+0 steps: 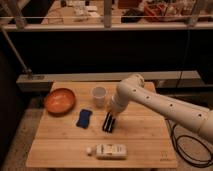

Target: Place the pepper in the ceramic bowl

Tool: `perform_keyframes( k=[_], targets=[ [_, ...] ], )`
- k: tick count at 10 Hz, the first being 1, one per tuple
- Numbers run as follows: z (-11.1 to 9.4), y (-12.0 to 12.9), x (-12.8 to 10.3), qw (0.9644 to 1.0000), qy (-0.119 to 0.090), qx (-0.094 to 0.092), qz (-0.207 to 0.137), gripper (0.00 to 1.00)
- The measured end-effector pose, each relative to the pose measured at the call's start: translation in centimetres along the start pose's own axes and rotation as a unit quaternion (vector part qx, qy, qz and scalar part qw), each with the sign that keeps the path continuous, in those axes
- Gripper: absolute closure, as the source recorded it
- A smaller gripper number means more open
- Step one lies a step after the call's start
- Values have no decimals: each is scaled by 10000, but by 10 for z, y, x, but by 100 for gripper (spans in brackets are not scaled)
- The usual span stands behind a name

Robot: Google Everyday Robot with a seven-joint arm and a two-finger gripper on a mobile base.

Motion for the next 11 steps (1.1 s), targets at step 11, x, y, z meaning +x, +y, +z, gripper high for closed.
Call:
perform_keyframes(
  k=[11],
  targets=[
    [0,-86,-41,9976,151,90,-664,95]
  ],
)
